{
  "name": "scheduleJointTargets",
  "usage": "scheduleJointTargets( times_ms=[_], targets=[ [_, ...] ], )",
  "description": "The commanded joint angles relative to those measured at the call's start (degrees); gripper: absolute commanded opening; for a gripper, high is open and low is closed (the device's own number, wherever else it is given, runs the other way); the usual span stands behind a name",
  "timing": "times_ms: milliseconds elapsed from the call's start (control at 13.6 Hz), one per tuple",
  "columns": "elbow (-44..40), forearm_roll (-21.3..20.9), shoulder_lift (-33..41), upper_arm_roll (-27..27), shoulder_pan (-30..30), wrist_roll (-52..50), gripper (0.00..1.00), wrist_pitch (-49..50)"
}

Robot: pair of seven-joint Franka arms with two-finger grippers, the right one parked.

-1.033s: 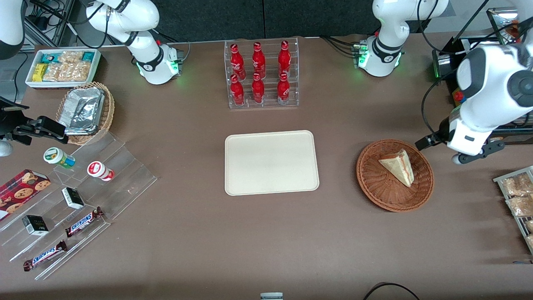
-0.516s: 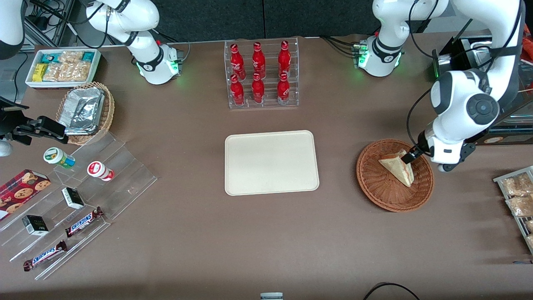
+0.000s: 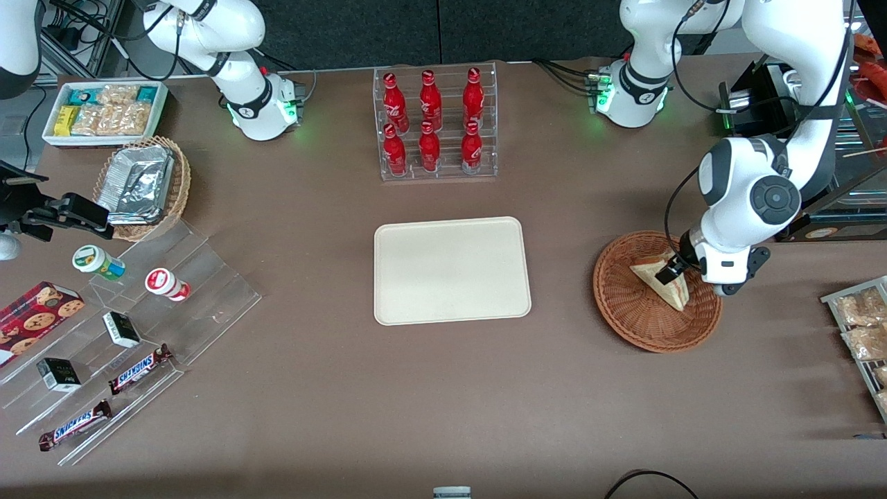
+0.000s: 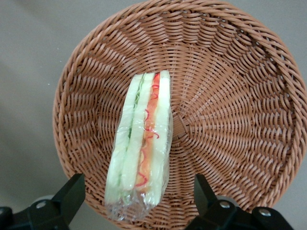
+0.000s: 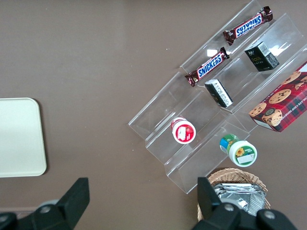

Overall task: Place sandwich from basket to tray
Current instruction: 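Lower the open left gripper around the wrapped sandwich and close it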

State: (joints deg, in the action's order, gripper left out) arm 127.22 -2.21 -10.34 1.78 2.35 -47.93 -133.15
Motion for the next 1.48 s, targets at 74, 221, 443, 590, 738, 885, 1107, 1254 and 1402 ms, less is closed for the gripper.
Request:
scheduleJointTargets(
  times_ms=[74,221,443,590,738,885,1107,1254,1402],
  targets=[
    [0.4,-0.8,-2.4,0.0,0.5,-2.8,1.00,-2.8],
    [0.4,-0.8,-2.8,0.0,0.5,-2.8,0.93,-2.6],
    [0.3,-0.8,-4.4,0.0,0.6,-4.5,0.24,-2.3],
    [0.1,-0.9,-4.9,0.0,0.6,-4.7,0.00,-1.5],
    [-0.5,-0.9,-4.2,0.0,0.6,-4.4,0.00,1.0],
    [-2.2,-0.8,-3.4,0.1,0.6,-4.3,0.00,4.9],
    [-7.5,-0.9,-2.8,1.8,0.6,-3.9,0.00,12.9],
    [-11.6,-1.1,-2.6,3.8,0.6,-3.7,0.00,18.2],
    [-15.4,-1.1,-2.5,6.6,0.6,-3.7,0.00,22.1]
  ],
)
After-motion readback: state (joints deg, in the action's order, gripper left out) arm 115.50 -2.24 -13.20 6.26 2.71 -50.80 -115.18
